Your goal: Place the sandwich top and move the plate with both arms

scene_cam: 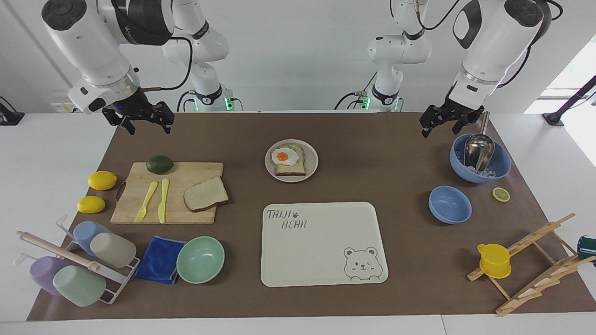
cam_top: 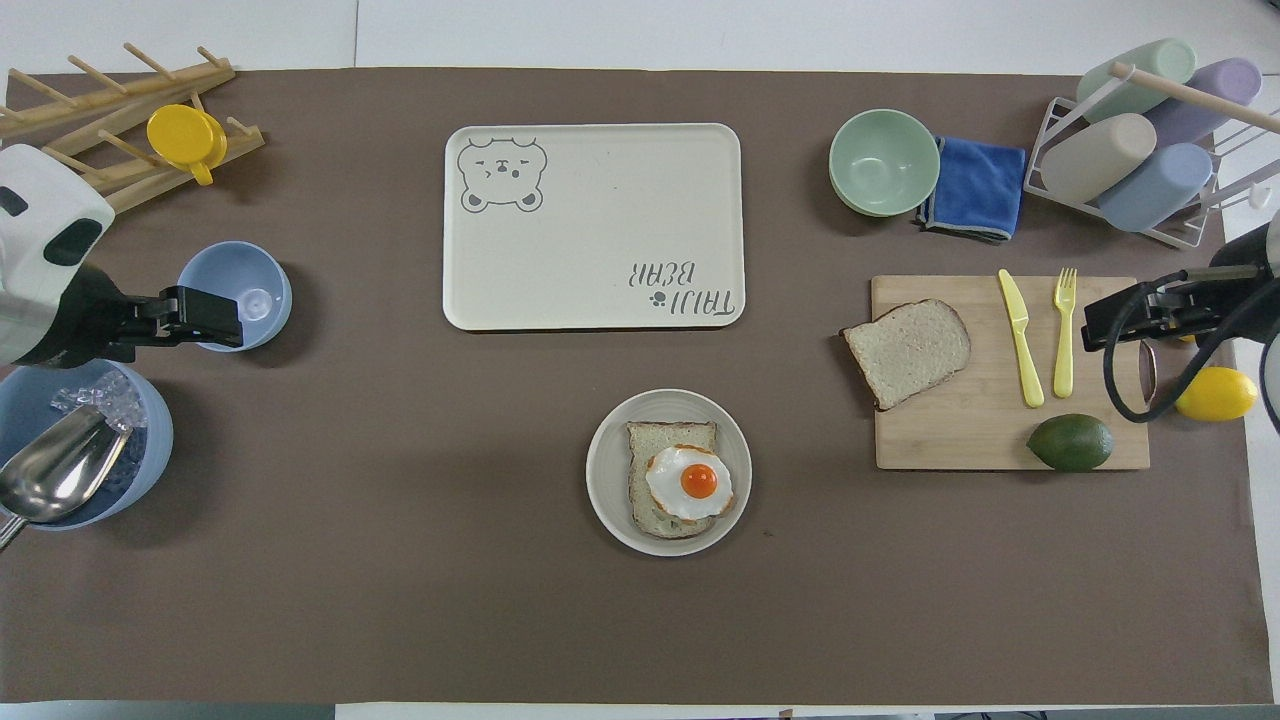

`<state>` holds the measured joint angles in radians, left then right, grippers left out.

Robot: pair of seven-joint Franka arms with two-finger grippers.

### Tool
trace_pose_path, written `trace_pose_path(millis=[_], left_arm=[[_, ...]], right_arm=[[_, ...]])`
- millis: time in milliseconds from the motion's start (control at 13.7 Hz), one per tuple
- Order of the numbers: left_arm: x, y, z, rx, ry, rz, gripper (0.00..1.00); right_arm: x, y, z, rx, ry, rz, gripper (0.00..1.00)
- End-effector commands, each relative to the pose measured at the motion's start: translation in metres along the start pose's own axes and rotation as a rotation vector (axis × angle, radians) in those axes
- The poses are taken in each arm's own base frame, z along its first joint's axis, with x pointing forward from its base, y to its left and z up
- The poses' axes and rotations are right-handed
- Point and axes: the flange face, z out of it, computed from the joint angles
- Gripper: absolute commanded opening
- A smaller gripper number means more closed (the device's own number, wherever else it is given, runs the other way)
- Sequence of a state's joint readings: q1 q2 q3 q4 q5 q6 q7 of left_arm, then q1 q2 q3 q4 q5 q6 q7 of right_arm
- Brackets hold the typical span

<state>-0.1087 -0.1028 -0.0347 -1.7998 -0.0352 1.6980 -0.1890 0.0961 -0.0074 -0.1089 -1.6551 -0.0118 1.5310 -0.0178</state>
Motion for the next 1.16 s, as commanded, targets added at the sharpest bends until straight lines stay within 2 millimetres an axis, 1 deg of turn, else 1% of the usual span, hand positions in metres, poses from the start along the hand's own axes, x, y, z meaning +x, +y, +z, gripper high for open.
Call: trace_pose_path(millis=[0, 146, 218, 291, 364, 437, 509, 582, 655, 728, 801, 873, 946, 1019, 1092], left_arm=[[0.001, -0.001, -0.002, -0.015, 0.015, 0.007, 1.0], [0.002, 0.0, -0.005, -0.016, 0.021, 0.004, 1.0], [0.001, 0.0, -0.004, -0.016, 0.021, 0.004, 1.0], [0.002, 0.0, -0.003, -0.016, 0.019, 0.006, 1.0], [0.002, 0.0, -0.003, -0.016, 0.019, 0.006, 1.0], [0.001, 0.0, -0.004, -0.016, 0.021, 0.006, 1.0], [0.002, -0.001, -0.004, -0.016, 0.021, 0.007, 1.0], [0.002, -0.001, -0.004, -0.016, 0.021, 0.006, 1.0], [0.002, -0.002, -0.004, -0.017, 0.023, 0.003, 1.0], [0.002, -0.002, -0.004, -0.016, 0.021, 0.0, 1.0], [0.002, -0.001, -0.002, -0.016, 0.02, -0.002, 1.0], [0.001, 0.0, -0.002, -0.016, 0.021, -0.001, 1.0], [0.002, -0.001, -0.003, -0.017, 0.024, -0.002, 1.0], [0.002, 0.0, -0.003, -0.017, 0.024, -0.001, 1.0], [0.002, 0.0, -0.003, -0.017, 0.024, -0.001, 1.0]], right_arm=[[-0.005, 0.002, -0.001, 0.03, 0.001, -0.018, 1.0], [-0.009, 0.004, -0.007, 0.003, 0.011, -0.024, 1.0], [-0.01, 0.007, -0.008, -0.044, 0.006, -0.037, 1.0], [-0.013, 0.004, -0.008, -0.099, 0.002, -0.056, 1.0], [-0.014, -0.016, 0.001, -0.161, 0.011, -0.107, 1.0], [-0.017, -0.019, 0.007, -0.183, 0.039, -0.131, 1.0], [-0.018, -0.028, 0.024, -0.199, 0.05, -0.157, 1.0], [-0.013, -0.051, 0.045, -0.241, 0.072, -0.216, 1.0], [-0.003, -0.076, 0.07, -0.339, 0.063, -0.286, 1.0], [0.006, -0.108, 0.094, -0.406, 0.046, -0.332, 1.0], [0.012, -0.136, 0.113, -0.449, 0.047, -0.358, 1.0], [0.016, -0.156, 0.131, -0.473, 0.053, -0.397, 1.0], [0.016, -0.184, 0.147, -0.491, 0.06, -0.44, 1.0], [0.018, -0.208, 0.165, -0.492, 0.078, -0.439, 1.0], [0.017, -0.226, 0.184, -0.497, 0.075, -0.419, 1.0]])
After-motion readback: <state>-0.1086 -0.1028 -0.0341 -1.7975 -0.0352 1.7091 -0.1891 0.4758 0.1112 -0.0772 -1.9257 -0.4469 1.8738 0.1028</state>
